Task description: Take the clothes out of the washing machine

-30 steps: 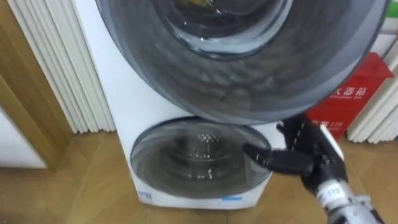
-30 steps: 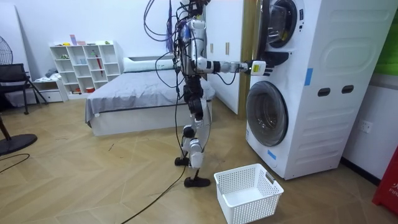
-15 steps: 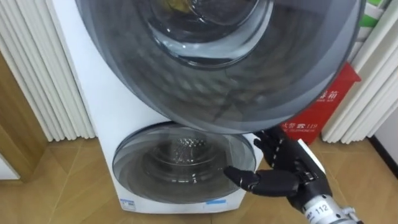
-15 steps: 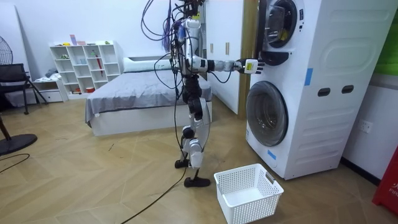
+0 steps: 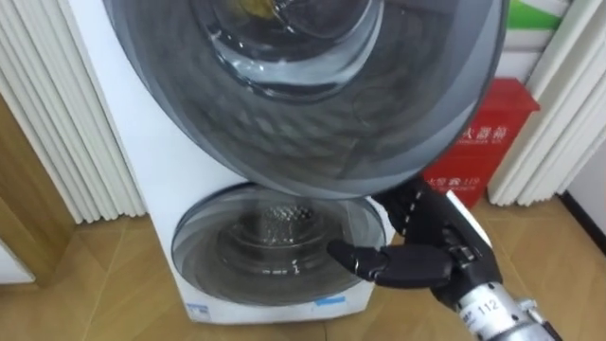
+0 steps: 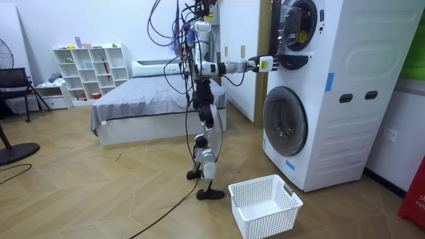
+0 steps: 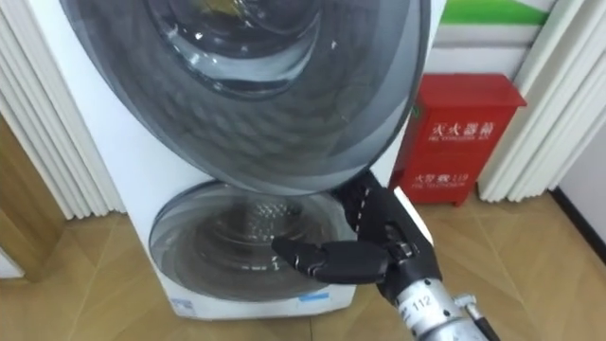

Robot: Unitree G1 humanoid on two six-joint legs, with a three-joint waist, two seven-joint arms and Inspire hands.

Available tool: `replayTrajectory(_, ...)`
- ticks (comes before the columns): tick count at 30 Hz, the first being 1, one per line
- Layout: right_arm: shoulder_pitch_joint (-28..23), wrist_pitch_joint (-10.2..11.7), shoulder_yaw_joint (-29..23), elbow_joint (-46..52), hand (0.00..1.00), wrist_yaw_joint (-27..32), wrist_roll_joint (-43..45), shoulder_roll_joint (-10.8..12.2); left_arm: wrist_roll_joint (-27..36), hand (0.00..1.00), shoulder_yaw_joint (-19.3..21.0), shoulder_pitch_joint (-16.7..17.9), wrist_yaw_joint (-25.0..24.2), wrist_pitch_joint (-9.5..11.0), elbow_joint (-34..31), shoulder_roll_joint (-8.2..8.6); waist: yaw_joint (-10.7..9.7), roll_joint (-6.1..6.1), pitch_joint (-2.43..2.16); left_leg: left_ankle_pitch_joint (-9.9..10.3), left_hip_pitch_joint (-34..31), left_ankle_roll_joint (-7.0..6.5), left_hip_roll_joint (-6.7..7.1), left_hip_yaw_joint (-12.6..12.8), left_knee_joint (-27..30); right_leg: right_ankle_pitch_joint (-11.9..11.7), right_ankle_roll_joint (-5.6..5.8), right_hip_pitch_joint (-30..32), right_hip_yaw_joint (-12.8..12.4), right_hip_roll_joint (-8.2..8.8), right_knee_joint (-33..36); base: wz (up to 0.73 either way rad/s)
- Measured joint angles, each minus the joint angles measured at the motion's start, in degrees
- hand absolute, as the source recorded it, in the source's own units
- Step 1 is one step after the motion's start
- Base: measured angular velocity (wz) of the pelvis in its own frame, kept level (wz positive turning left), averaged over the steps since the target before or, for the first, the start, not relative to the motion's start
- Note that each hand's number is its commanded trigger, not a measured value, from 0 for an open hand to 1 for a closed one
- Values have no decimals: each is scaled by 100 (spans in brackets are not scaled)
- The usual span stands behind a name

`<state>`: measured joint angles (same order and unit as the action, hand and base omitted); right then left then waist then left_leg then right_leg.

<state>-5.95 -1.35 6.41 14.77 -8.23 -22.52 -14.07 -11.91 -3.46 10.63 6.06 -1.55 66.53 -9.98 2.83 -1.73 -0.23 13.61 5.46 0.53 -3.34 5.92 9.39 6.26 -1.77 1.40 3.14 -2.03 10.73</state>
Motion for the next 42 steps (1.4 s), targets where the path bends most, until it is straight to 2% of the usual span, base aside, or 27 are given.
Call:
replayTrajectory(3, 86, -19, -220, 267, 0, 119, 1, -41, 3, 0, 0, -7, 0, 78, -5, -54, -17, -72, 10, 0, -25, 0, 4, 3, 0, 16, -2, 25, -7, 2, -9, 0)
replayTrajectory(5, 92, -21, -380, 575, 0, 167, -61, -84, 0, 0, 3, 20, 0, 83, -5, -68, -46, -79, 9, 0, -24, 0, 3, -1, 7, 20, -6, 17, 3, 2, -13, 0)
replayTrajectory(8, 415, 2, -513, 933, 0, 256, -322, -87, -11, 0, 1, 66, -1, 87, -13, -68, -127, -84, 13, 0, -21, 0, -3, -2, 26, 26, -13, 3, 15, 3, -11, 0)
replayTrajectory(12, 975, 61, -553, 1141, 0, 297, -455, -94, -13, 0, 2, 82, -1, 137, -15, -75, -122, -81, 19, 0, 7, 0, -2, -4, 26, 28, -15, -35, 13, 3, -29, 0)
replayTrajectory(15, 1053, 72, -531, 1152, 0, 165, -471, -74, -11, 0, 1, 87, 0, 139, -18, -79, -101, -81, 39, 0, 2, 0, 1, -22, 23, 28, -14, -37, 18, 4, -31, 0)
replayTrajectory(19, 1057, 72, -528, 1185, 0, 110, -469, -76, -9, 0, -2, 88, 0, 139, -44, -83, -114, -62, 49, 1, -26, 1, 1, -49, 26, 28, -14, -20, 28, 4, -30, 1)
replayTrajectory(29, 1062, 72, -402, 1223, 0, 90, -721, -16, -15, 0, -2, -21, -6, 152, -9, -82, -97, -21, 15, -3, -58, 6, -6, -44, 30, 26, -18, 23, 34, -2, -7, 0)
replayTrajectory(31, 1062, 71, -369, 1223, 0, 82, -719, -12, -23, 0, -3, -51, -5, 158, -11, -82, -102, -28, 11, -4, -60, 7, -6, -40, 34, 26, -19, 28, 31, -2, -2, 0)
replayTrajectory(33, 1062, 71, -334, 1231, 0, 52, -597, -14, -23, 0, -1, -120, -4, 158, -7, -89, -102, -64, -13, -11, -80, 16, -6, -14, 31, 23, -25, 64, 17, -3, 1, -6)
replayTrajectory(42, 1050, 70, -247, 1229, 0, -148, -612, 45, -14, 0, -96, -156, -5, 157, -13, -144, -108, -102, -14, -25, -76, 40, -34, 26, 46, -5, -63, 66, 19, -20, -3, -2)
